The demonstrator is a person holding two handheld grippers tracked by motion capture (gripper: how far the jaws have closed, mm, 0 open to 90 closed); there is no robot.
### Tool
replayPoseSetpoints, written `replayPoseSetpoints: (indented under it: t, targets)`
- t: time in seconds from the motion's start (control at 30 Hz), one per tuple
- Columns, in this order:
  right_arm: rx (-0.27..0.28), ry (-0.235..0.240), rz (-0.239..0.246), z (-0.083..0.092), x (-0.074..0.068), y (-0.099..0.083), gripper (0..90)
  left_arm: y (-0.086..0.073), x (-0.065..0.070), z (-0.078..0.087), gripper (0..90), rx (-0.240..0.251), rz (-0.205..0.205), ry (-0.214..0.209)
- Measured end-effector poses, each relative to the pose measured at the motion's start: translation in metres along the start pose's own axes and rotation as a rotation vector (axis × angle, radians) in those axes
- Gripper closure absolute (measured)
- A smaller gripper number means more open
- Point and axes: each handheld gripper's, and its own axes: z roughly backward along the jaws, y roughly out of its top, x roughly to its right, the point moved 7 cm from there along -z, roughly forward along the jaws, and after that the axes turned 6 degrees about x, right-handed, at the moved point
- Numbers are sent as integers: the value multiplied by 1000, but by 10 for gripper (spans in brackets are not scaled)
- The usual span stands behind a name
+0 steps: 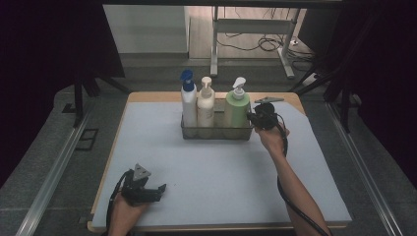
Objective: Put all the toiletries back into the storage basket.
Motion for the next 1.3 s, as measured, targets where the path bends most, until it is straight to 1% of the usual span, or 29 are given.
replayPoseSetpoints:
  t: [0.13,0.27,0.47,0.77,0.87,0.93,1.3]
  targets:
    - [-21,-12,2,-6,2,-1,894,0,0,0,122,0,0,0]
    - [-30,-16,-7,-11,2,-1,895,0,0,0,122,0,0,0]
    - [-32,1,-26,-15,1,-4,895,0,0,0,122,0,1,0]
    - [-36,2,-19,-18,-3,-5,895,0,0,0,122,0,0,0]
    - [-34,7,-26,-19,-5,-5,895,0,0,0,122,0,1,0]
    - [-35,8,-17,-20,-6,-5,895,0,0,0,122,0,1,0]
    - [-42,26,-1,-26,-19,-6,895,0,0,0,122,0,0,0]
